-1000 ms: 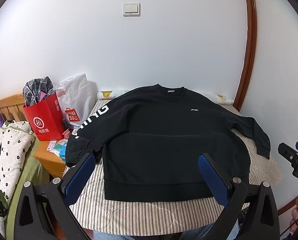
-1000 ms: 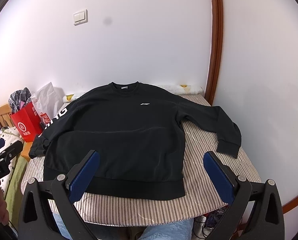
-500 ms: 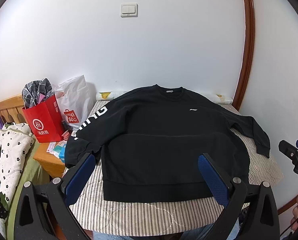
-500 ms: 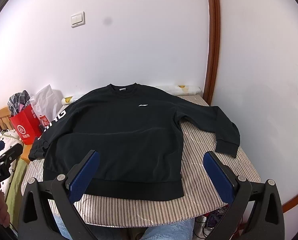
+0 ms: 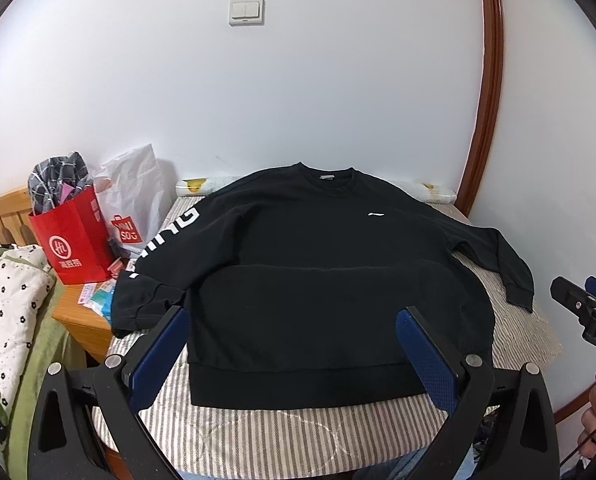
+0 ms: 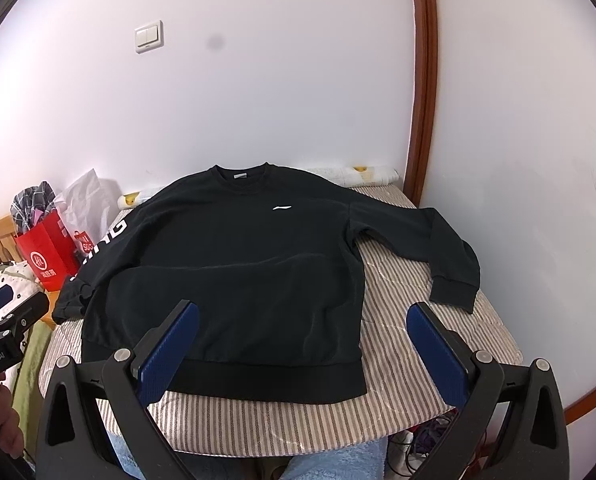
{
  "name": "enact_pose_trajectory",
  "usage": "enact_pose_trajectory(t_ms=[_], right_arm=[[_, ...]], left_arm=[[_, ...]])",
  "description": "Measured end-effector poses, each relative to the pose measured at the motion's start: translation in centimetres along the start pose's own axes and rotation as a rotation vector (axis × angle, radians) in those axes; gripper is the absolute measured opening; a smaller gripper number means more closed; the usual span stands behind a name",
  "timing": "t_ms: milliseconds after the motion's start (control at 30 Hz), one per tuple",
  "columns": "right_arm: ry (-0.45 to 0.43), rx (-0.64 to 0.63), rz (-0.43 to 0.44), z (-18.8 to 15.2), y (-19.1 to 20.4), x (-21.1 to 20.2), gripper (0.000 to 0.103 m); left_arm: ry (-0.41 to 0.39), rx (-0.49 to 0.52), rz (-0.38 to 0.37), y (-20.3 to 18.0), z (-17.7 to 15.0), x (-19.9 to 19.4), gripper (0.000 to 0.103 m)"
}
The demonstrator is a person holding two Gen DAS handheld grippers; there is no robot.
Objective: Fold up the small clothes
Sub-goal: 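Move the left gripper down to the cuff of the lettered sleeve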
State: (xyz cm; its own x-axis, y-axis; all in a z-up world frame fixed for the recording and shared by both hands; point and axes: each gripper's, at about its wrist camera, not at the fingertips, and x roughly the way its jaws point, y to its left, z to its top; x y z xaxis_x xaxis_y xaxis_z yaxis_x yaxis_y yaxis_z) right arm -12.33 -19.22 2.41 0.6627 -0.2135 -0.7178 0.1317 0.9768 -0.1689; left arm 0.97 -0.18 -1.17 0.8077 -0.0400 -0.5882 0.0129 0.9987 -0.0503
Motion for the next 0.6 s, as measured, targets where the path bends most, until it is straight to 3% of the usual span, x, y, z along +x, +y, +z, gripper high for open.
enact_pose_trajectory(t_ms=[233, 600], right_arm=[[0.021, 0.007, 0.008, -0.1, 0.0, 2.5, 0.102], [0.102, -0.071, -0.043, -1.2, 1.7, 10.2, 0.102]], left_arm=[[0.019, -0.025, -0.012, 0.9, -0.4, 3.2, 0.103], [0.099, -0.124, -0.017, 4.4, -1.4, 9.6, 0.103]])
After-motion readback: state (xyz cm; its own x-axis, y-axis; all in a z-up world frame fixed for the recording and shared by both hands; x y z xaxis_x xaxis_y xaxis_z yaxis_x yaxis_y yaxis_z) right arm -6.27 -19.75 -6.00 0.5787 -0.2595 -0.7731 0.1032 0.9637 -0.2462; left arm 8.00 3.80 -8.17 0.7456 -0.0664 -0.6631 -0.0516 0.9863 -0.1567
